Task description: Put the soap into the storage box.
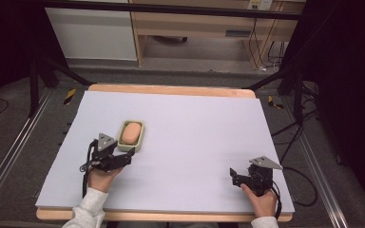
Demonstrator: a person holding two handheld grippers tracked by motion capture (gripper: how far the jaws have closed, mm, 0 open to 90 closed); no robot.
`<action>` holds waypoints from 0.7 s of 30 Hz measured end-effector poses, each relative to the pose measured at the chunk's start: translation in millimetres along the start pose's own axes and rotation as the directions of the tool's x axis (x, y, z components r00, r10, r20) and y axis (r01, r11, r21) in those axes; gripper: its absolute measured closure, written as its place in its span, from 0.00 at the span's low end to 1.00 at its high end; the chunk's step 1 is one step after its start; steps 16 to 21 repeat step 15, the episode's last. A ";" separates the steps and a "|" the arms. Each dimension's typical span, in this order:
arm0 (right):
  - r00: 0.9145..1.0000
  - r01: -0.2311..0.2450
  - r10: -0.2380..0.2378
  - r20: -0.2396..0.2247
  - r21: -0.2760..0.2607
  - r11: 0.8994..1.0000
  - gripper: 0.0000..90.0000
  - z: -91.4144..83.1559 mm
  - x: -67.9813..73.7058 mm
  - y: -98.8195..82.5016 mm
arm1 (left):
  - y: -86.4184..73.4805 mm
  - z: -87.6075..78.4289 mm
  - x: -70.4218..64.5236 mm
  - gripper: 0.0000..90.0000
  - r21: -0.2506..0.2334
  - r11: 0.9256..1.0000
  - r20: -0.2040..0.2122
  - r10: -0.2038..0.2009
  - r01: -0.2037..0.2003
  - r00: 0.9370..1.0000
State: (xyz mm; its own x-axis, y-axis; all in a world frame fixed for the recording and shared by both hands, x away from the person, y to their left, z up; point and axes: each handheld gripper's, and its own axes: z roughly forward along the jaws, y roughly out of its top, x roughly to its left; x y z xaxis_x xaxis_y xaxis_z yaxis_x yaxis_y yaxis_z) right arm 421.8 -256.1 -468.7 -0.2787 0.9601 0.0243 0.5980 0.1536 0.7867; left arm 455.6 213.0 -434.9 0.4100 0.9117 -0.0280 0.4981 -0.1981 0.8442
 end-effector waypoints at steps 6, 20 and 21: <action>1.000 -0.007 0.007 0.008 -0.004 1.000 0.09 -0.7 -2.5 -0.5 | -21.8 -13.3 6.6 0.29 0.002 1.000 -0.021 0.005 -0.004 1.000; 0.999 -0.019 0.019 0.030 -0.004 1.000 0.09 -2.0 -5.2 -1.2 | -38.7 -26.3 20.9 0.28 -0.005 1.000 -0.050 0.021 -0.021 0.999; 0.999 -0.019 0.019 0.030 -0.004 1.000 0.09 -2.0 -5.2 -1.2 | -38.7 -26.3 20.9 0.28 -0.005 1.000 -0.050 0.021 -0.021 0.999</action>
